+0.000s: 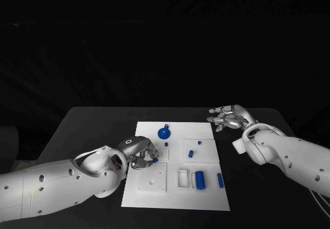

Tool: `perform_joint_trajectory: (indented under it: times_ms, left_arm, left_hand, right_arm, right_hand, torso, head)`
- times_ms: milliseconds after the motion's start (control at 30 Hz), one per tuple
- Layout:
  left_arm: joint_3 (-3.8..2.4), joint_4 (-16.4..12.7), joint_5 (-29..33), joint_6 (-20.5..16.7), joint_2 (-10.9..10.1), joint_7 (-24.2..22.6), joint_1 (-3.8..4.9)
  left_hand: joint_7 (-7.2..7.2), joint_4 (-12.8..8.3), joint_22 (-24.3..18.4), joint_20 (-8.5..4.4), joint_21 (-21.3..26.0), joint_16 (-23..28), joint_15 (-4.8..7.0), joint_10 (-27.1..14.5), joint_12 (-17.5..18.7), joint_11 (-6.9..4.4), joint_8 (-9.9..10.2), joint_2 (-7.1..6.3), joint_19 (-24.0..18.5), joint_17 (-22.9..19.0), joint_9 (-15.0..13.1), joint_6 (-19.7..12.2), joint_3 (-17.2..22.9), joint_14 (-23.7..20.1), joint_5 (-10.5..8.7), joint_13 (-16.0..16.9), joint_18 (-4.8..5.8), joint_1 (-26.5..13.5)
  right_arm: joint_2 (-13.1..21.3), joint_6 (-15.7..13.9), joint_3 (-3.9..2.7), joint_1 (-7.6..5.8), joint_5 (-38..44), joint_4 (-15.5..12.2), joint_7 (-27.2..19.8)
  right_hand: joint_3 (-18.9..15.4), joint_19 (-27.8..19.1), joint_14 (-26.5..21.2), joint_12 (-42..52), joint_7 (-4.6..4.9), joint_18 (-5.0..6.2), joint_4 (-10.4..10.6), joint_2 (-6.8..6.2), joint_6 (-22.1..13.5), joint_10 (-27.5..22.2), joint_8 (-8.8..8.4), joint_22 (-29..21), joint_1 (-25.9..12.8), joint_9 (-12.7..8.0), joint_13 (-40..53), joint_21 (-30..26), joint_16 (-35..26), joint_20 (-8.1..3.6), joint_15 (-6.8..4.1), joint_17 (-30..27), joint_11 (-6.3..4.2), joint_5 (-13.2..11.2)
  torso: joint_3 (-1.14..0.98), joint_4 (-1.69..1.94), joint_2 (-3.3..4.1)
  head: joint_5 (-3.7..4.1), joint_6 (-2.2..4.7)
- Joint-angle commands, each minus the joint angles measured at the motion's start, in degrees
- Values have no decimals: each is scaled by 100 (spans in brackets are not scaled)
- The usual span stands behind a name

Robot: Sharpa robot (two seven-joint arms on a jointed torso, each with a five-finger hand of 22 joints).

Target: Assemble the parts on the task board

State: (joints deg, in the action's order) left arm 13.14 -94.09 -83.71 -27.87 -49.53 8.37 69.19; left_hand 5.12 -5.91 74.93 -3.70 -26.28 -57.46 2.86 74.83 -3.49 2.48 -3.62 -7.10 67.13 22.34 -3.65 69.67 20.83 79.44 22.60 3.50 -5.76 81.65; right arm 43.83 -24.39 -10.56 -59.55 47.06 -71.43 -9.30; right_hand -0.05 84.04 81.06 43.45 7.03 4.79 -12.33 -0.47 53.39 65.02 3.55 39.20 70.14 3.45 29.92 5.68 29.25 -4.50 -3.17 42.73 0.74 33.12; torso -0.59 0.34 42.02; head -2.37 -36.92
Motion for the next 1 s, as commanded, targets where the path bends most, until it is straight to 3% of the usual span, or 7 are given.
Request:
perform_joint_trajectory:
  times_ms: [33,300,467,733,1000]
  left_arm:
    - [-55,14,1067,-409,-5,-556,33]
    - [-176,199,2982,-340,-3,-829,70]
    - [-211,298,3458,-316,5,-915,81]
    - [-240,428,3931,-304,36,-1012,90]
    - [-289,542,4628,-273,32,-1198,94]
  left_hand:
    - [20,26,121,-19,-40,-18,-4,-35,18,4,3,-54,11,9,-9,-34,19,32,-39,-15,-47,-32]
    - [39,-20,115,-3,-23,-49,-21,-89,17,22,1,-34,5,48,-10,-83,19,-3,-63,-15,-43,-114]
    - [43,-57,117,2,-15,-47,-26,-106,18,30,2,-30,-1,52,-10,-103,27,-20,-65,-15,-45,-138]
    - [44,-118,119,6,-19,-51,-28,-109,17,31,1,-12,-3,58,-10,-107,32,-23,-70,-15,-50,-172]
    - [48,-148,116,6,-10,-42,-30,-125,17,36,0,3,-9,57,-10,-123,27,-35,-74,-15,-46,-203]
  right_arm:
    - [36,138,-3,2,58,-103,27]
    - [186,437,-3,2,-49,-544,254]
    - [286,705,-3,2,-238,-928,502]
    - [328,1054,-2,2,-297,-1460,904]
    - [334,1144,0,2,-744,-1821,1381]
  right_hand:
    - [47,35,40,5,6,-35,-1,9,40,-3,-14,9,-68,-2,5,31,0,19,-8,13,-32,35]
    - [70,95,103,84,-10,-30,-13,33,189,29,-8,51,-109,4,77,89,74,-5,-32,72,-53,23]
    - [130,150,148,178,-24,-23,-44,66,296,49,-6,123,-158,7,197,176,171,-29,-57,175,-68,-8]
    - [300,181,237,257,-36,-12,-102,74,444,103,-2,263,-238,12,357,319,265,-60,-88,296,-96,-65]
    - [440,184,348,498,-53,7,-89,89,500,95,-2,512,-298,12,739,611,451,-97,-123,525,-116,-163]
  torso:
    - [2,-4,-2]
    - [-1,0,0]
    - [6,-4,-2]
    - [1,5,-1]
    - [19,3,-6]
  head:
    - [2,56]
    - [7,136]
    - [12,171]
    - [13,210]
    - [-1,265]
